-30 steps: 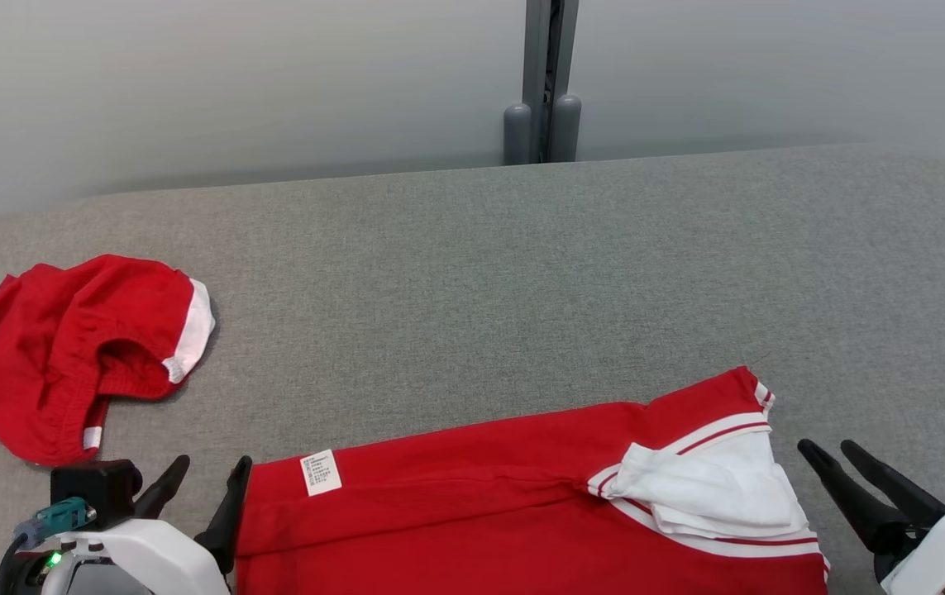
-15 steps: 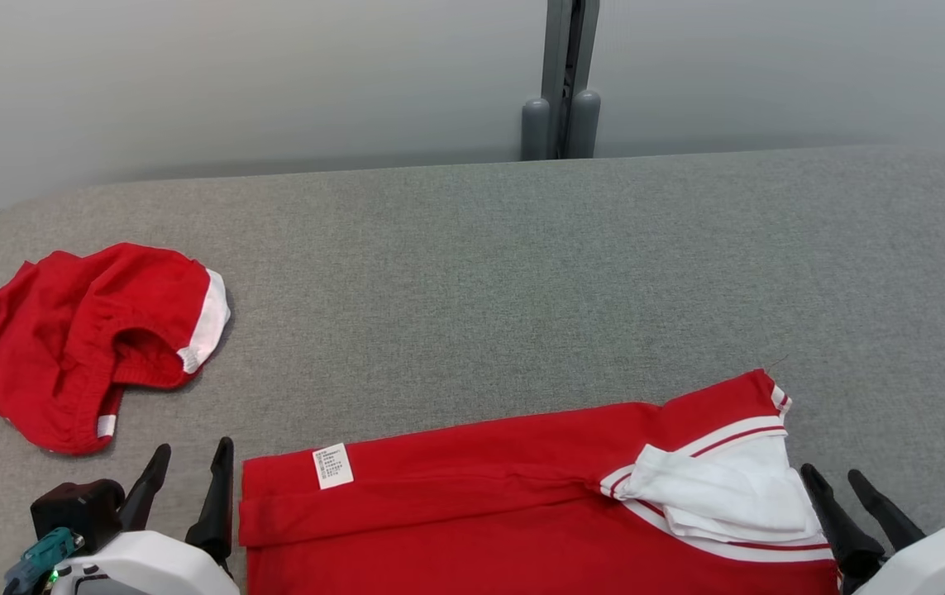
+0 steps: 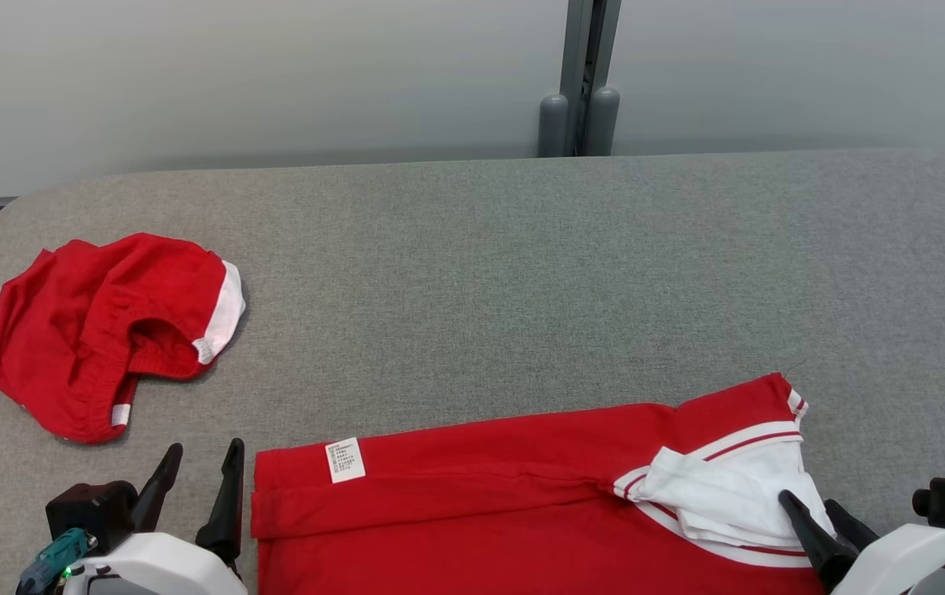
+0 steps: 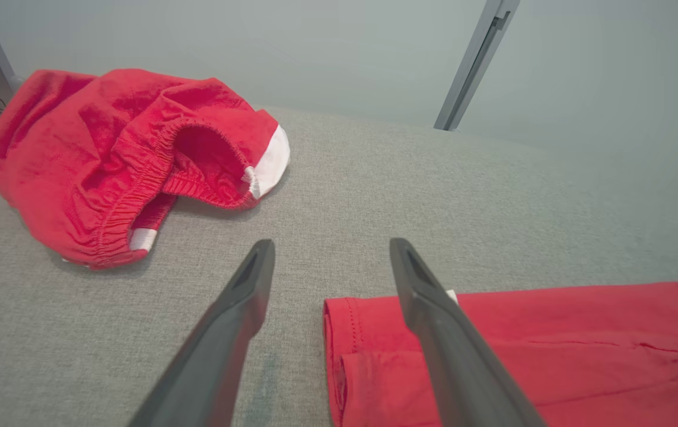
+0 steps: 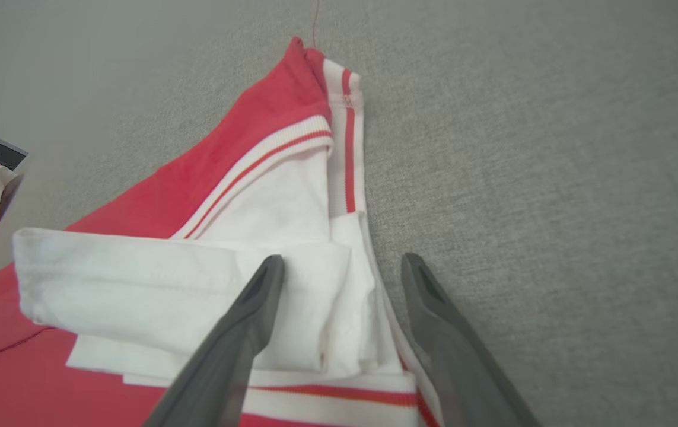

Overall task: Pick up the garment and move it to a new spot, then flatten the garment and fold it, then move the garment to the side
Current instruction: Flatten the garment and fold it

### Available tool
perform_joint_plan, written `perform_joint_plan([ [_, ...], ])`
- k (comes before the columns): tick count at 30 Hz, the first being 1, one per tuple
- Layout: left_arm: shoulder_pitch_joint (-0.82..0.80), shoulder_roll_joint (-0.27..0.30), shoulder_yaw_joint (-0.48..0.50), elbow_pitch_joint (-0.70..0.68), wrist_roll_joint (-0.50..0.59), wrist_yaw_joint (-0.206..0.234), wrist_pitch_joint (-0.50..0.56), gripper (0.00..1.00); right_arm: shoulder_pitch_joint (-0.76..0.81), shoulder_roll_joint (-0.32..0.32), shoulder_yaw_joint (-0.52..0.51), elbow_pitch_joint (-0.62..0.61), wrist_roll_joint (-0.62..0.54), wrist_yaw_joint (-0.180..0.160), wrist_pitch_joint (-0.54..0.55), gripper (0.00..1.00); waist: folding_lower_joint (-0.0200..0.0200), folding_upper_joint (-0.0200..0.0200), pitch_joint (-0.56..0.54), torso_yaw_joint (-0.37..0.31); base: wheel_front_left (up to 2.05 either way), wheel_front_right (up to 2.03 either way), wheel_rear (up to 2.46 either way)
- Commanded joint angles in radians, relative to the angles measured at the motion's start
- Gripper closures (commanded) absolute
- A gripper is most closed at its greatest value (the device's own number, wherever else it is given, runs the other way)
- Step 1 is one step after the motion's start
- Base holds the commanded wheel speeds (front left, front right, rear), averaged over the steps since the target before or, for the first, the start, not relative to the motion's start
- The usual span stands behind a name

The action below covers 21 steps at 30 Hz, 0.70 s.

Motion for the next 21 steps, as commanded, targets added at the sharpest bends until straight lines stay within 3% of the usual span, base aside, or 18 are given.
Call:
perform_joint_plan([
  [1,-0.018,0.003,0.005,0.006,0.01,-0.005,-0.002,0.0,-0.02,-0.01,0.004,0.022,0.014,0.002,0.0,0.0,0.0,0.0,0.001,0.002,0.0,0.0,0.0],
  [11,-0.042,-0.004,-0.005,0.026,0.017,-0.021,0.001,0.0,-0.077,0.028,0.102,0.115,0.099,0.002,0.058,0.0,0.0,0.0,0.015,0.015,0.0,0.0,0.0],
  [12,-0.045,-0.005,-0.006,0.027,0.018,-0.024,0.002,0.0,-0.078,0.031,0.115,0.117,0.109,0.003,0.066,0.53,0.0,0.0,0.016,0.017,0.0,0.0,0.0],
  [13,-0.046,-0.005,-0.007,0.029,0.018,-0.026,0.002,0.0,-0.08,0.033,0.126,0.117,0.119,0.003,0.071,0.8,0.0,0.0,0.017,0.019,0.0,0.0,0.0],
  [14,-0.046,-0.005,-0.007,0.031,0.018,-0.024,0.003,0.0,-0.082,0.033,0.137,0.114,0.129,0.003,0.071,1.0,0.0,0.0,0.017,0.021,0.0,0.0,0.0],
  [21,-0.045,-0.01,-0.012,0.04,0.017,-0.028,0.002,0.0,-0.114,-0.002,0.173,0.087,0.169,0.002,0.013,1.0,0.0,0.0,0.013,0.026,0.0,0.0,0.0],
])
